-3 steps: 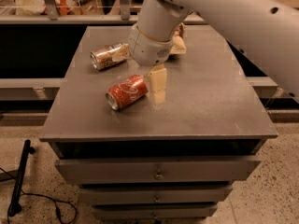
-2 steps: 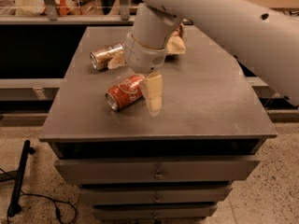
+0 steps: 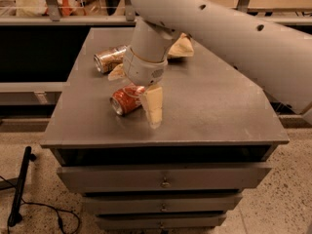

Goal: Place coke can upright

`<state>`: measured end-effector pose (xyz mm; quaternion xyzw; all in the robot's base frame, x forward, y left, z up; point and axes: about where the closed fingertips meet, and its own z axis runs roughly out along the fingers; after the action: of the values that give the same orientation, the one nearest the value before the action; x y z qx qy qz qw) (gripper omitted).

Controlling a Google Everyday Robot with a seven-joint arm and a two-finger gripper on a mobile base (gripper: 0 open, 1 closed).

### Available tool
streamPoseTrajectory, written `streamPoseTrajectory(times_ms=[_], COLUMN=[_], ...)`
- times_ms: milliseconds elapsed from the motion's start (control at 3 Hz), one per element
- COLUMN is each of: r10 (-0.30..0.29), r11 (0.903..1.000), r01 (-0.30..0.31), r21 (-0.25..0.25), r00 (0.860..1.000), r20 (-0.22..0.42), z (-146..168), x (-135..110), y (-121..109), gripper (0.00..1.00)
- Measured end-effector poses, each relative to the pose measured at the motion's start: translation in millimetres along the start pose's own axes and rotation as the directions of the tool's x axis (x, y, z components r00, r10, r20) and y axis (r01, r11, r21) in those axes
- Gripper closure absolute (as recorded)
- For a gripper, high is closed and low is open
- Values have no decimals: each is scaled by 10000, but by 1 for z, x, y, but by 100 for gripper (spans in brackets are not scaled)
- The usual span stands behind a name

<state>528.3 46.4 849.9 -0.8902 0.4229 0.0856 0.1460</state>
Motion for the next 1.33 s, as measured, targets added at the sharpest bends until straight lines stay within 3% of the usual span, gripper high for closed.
streamPoseTrajectory(times_ms=[333,1333], r10=[-79,-334], r11=[9999,9986], r01=[79,346], r21=[120,391], r00=[10000,9990], r20=[-12,-301], z=[4,-6], x=[2,7], y=[-4,-5], gripper=[18,87])
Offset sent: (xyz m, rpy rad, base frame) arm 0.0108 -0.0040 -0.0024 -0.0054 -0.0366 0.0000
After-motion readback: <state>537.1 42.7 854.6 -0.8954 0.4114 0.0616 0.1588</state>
